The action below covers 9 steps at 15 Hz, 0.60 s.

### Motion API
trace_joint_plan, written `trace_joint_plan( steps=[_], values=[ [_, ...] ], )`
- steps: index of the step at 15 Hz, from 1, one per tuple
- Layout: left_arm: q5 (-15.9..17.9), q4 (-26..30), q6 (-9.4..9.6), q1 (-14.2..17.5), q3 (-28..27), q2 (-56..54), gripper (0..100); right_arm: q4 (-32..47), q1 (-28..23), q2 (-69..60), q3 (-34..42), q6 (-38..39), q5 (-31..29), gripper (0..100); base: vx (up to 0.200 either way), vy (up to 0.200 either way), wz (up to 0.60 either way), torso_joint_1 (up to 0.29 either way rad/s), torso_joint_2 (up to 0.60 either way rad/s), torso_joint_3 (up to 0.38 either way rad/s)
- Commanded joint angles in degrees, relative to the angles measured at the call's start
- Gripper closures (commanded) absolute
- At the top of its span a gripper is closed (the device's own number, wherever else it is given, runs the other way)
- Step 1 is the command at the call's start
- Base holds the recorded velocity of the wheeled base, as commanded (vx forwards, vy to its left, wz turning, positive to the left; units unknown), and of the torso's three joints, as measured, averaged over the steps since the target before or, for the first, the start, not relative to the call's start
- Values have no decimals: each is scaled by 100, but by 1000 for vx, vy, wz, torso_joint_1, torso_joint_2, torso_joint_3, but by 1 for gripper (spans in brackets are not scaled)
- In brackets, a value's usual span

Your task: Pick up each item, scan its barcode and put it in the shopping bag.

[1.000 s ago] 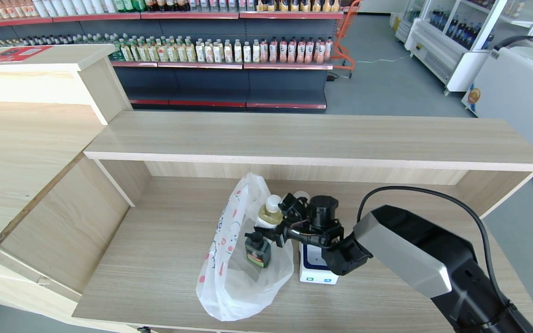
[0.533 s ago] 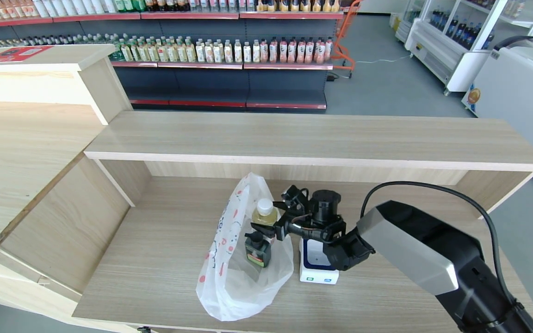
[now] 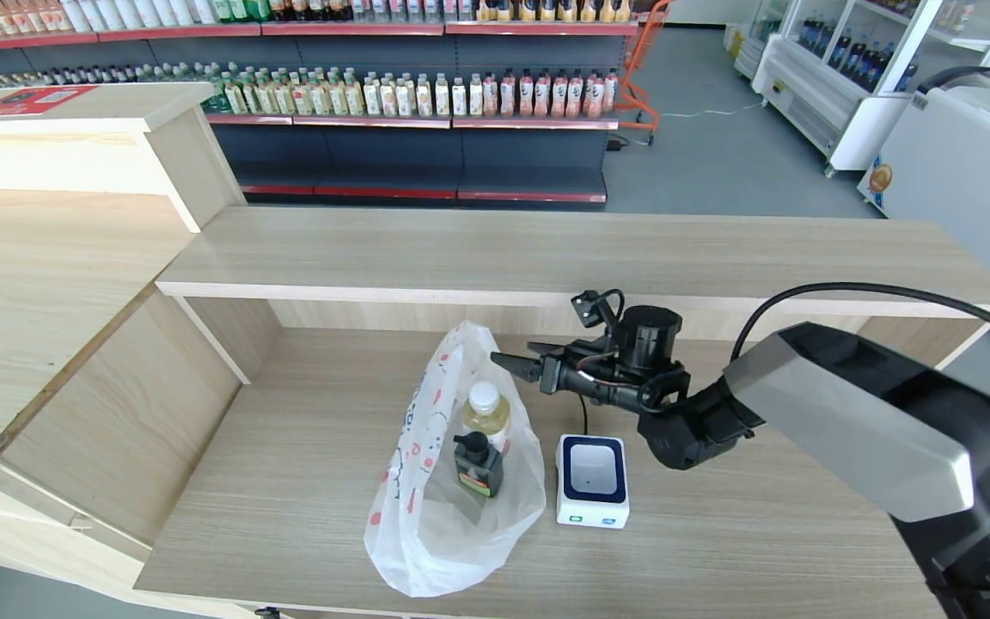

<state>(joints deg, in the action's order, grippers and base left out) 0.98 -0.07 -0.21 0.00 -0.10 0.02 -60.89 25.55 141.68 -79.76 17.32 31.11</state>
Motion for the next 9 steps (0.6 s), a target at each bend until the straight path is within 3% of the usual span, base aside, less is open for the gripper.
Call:
trace_joint_plan(
  steps=[1,6,9],
  values=[
    [-1,-1,3,0,1,-2,0,-46,-182,-1178,1103,289,0,0,0,0,0,0,0,0],
    [-1,-1,3,0,1,-2,0,-2,-780,-3076,3432,272,0,0,0,0,0,0,0,0],
    [-1,-1,-6,0,1,-2,0,684,-1377,-4983,4522,245,18,0,0,0,0,0,0,0]
  ],
)
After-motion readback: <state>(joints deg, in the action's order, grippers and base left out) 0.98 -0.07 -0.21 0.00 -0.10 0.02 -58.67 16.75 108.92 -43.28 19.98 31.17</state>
